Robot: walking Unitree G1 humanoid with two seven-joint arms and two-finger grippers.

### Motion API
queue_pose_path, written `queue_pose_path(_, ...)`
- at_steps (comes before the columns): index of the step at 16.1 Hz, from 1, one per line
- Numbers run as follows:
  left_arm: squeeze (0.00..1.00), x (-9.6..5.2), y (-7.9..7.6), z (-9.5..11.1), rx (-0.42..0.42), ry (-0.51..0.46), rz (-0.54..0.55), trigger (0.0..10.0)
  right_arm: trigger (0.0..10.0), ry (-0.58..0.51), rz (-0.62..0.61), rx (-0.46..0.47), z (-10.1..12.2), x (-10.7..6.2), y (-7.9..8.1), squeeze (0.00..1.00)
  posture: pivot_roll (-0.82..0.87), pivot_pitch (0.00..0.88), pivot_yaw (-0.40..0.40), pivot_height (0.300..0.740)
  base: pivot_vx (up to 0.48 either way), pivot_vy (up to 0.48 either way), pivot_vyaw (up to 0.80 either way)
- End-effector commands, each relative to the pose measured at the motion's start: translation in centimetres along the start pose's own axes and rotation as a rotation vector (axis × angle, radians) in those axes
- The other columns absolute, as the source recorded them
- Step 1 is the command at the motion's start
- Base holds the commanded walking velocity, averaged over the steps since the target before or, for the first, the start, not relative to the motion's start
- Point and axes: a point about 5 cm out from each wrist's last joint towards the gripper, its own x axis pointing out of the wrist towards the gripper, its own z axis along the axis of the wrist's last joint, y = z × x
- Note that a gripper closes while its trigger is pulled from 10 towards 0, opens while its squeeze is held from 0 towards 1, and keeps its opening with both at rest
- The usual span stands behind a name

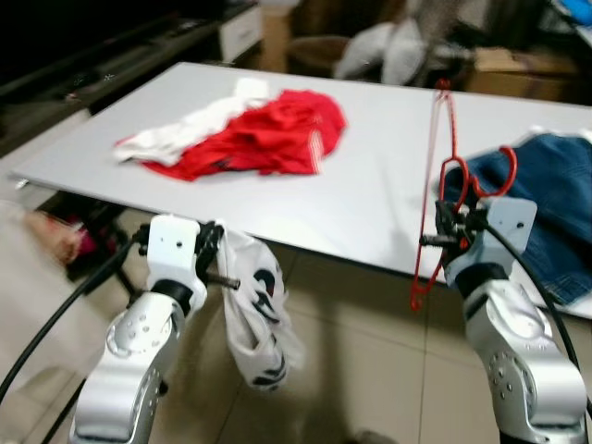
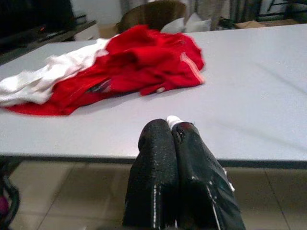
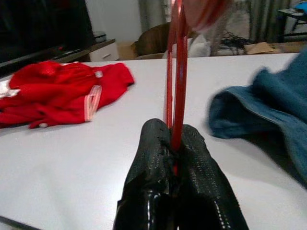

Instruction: Hang hanger

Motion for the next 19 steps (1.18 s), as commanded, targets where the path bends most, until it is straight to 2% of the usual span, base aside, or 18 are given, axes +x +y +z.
queue_pose_path(1, 0.0, 0.2, -0.2, 0.8, 0.009, -0.036, -0.016, 10.0, 10.0, -0.001, -0.01, -0.005, 0.0, -0.2, -0.3, 0.0, -0.14, 0.0, 0.065, 0.74, 0.0, 0.0, -0.8)
queue_pose_path(6, 0.0, 0.3, -0.1, 0.6, -0.006, -0.034, -0.015, 10.0, 10.0, 0.047, 0.044, -0.03, -0.6, -0.7, 0.0, 0.0, -0.16, 0.0, 0.079, 0.74, 0.0, 0.179, -0.8)
queue_pose_path(10, 0.0, 0.2, -0.3, 0.3, -0.029, -0.031, 0.011, 10.0, 10.0, 0.102, 0.146, -0.102, -1.2, -0.9, 0.7, 0.0, -0.16, 0.002, 0.061, 0.74, 0.0, 0.0, -0.75)
queue_pose_path(15, 0.0, 0.3, -0.3, 0.2, -0.057, -0.04, 0.026, 10.0, 10.0, 0.123, 0.185, -0.134, -1.4, -0.8, 1.2, 0.0, -0.16, 0.001, 0.056, 0.74, 0.0, 0.0, 0.0)
queue_pose_path(16, 0.0, 0.4, -0.5, 0.3, -0.035, -0.041, 0.033, 10.0, 10.0, 0.123, 0.189, -0.147, -1.3, -0.8, 1.2, 0.0, -0.17, 0.003, 0.057, 0.74, 0.0, 0.0, 0.0)
queue_pose_path(19, 0.0, 0.8, -0.7, 0.3, -0.017, -0.039, 0.04, 10.0, 10.0, 0.116, 0.184, -0.167, -1.3, -0.9, 1.0, 0.0, -0.17, 0.004, 0.055, 0.74, 0.0, -0.439, 0.0)
